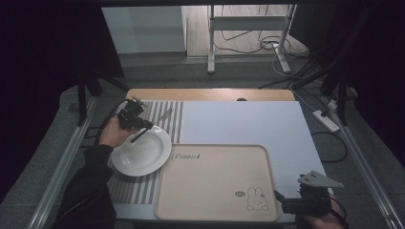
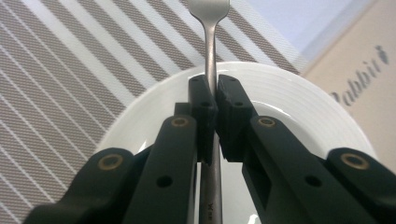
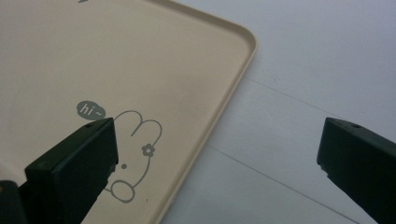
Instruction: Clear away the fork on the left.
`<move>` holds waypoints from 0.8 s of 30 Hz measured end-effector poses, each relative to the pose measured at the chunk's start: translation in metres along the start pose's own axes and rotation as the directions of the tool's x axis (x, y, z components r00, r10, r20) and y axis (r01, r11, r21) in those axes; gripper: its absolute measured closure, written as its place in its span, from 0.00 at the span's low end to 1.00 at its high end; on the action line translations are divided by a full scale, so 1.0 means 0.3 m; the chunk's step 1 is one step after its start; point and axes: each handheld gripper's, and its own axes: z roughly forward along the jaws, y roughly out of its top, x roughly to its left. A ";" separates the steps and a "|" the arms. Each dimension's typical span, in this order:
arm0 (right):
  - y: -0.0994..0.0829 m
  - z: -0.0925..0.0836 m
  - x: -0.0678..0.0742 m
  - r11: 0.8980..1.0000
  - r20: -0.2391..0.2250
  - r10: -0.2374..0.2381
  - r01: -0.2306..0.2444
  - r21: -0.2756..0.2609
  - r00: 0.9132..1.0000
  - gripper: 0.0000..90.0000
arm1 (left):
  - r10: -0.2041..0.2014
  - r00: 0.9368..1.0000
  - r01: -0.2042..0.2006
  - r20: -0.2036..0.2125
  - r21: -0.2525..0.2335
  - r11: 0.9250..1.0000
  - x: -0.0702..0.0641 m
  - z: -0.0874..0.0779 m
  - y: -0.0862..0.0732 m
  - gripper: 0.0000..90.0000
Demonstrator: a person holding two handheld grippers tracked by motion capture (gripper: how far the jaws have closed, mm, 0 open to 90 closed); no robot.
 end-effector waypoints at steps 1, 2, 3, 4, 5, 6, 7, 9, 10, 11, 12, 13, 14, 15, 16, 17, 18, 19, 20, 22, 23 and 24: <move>0.000 0.000 0.000 1.000 0.000 0.000 0.000 0.000 1.000 0.00 | 0.000 1.000 0.000 0.001 -0.001 1.000 -0.006 -0.001 -0.003 0.95; 0.000 0.000 0.000 1.000 -0.001 0.000 0.000 0.000 1.000 0.00 | 0.004 1.000 -0.004 0.006 -0.003 1.000 -0.019 -0.001 -0.009 0.95; 0.000 0.001 0.000 1.000 0.000 -0.001 0.001 0.000 1.000 0.00 | 0.003 1.000 -0.003 0.007 -0.006 1.000 -0.027 -0.001 -0.012 0.95; 0.000 0.001 0.000 1.000 -0.001 -0.001 0.001 0.000 1.000 0.00 | 0.004 1.000 -0.004 0.007 -0.003 1.000 -0.037 -0.001 -0.016 0.95; 0.000 0.001 0.000 1.000 -0.001 -0.001 0.001 0.000 1.000 0.00 | 0.004 1.000 -0.004 0.007 -0.003 1.000 -0.037 -0.001 -0.016 0.95; 0.000 0.001 0.001 1.000 0.000 -0.003 0.003 0.001 1.000 0.00 | 0.003 1.000 -0.003 0.022 -0.011 1.000 -0.057 0.002 -0.024 0.95; 0.000 0.000 0.002 1.000 0.002 -0.004 0.004 0.001 1.000 0.00 | 0.006 1.000 -0.006 0.024 -0.010 1.000 -0.068 0.004 -0.028 0.95; 0.000 0.000 0.002 1.000 0.002 -0.006 0.006 0.002 1.000 0.00 | 0.004 1.000 -0.004 0.029 -0.009 1.000 -0.093 0.008 -0.039 0.95; 0.000 0.000 0.002 1.000 0.002 -0.006 0.006 0.002 1.000 0.00 | 0.008 0.999 -0.008 0.034 -0.008 1.000 -0.102 0.010 -0.042 0.95; 0.000 0.001 0.002 1.000 0.004 -0.005 0.005 0.001 1.000 0.00 | 0.014 0.999 -0.014 0.036 -0.003 1.000 -0.118 0.013 -0.049 0.95; 0.000 0.001 0.002 1.000 0.004 -0.004 0.004 0.001 1.000 0.00 | 0.016 0.999 -0.016 0.035 0.002 1.000 -0.128 0.016 -0.053 0.95; 0.000 0.000 0.002 1.000 0.002 -0.006 0.006 0.002 1.000 0.00 | 0.014 0.999 -0.014 0.037 0.000 1.000 -0.141 0.018 -0.059 0.95; 0.000 0.001 0.003 1.000 0.003 -0.007 0.007 0.001 1.000 0.00 | 0.009 0.999 -0.009 0.049 -0.008 1.000 -0.154 0.022 -0.066 0.95; 0.000 0.000 0.003 1.000 0.003 -0.008 0.008 0.000 1.000 0.00 | 0.010 0.998 -0.009 0.059 -0.013 1.000 -0.166 0.024 -0.073 0.95; 0.000 0.000 0.003 1.000 0.003 -0.008 0.008 0.000 1.000 0.00 | 0.010 0.998 -0.009 0.059 -0.013 1.000 -0.166 0.024 -0.073 0.95; 0.000 0.001 0.004 1.000 0.003 -0.010 0.010 0.001 1.000 0.00 | 0.012 0.998 -0.011 0.062 -0.012 1.000 -0.191 0.031 -0.083 0.95; 0.000 0.001 0.004 1.000 0.001 -0.010 0.010 0.001 1.000 0.00 | 0.013 0.998 -0.012 0.065 -0.012 1.000 -0.205 0.035 -0.090 0.95; 0.000 0.001 0.004 1.000 0.001 -0.011 0.011 0.001 1.000 0.00 | 0.014 0.998 -0.013 0.068 -0.015 1.000 -0.214 0.037 -0.095 0.95; 0.000 0.001 0.004 1.000 0.000 -0.012 0.012 0.001 1.000 0.00 | 0.014 0.997 -0.014 0.071 -0.012 1.000 -0.224 0.040 -0.100 0.95; 0.000 0.001 0.004 1.000 -0.001 -0.012 0.012 0.000 1.000 0.00 | 0.016 0.998 -0.015 0.068 -0.011 1.000 -0.235 0.043 -0.105 0.95; 0.000 0.001 0.004 1.000 -0.001 -0.011 0.011 0.000 1.000 0.00 | 0.020 0.997 -0.019 0.076 -0.002 1.000 -0.257 0.047 -0.115 0.95; 0.000 0.001 0.004 1.000 0.000 -0.011 0.011 0.002 1.000 0.00 | 0.020 0.997 -0.019 0.076 -0.002 1.000 -0.257 0.047 -0.115 0.95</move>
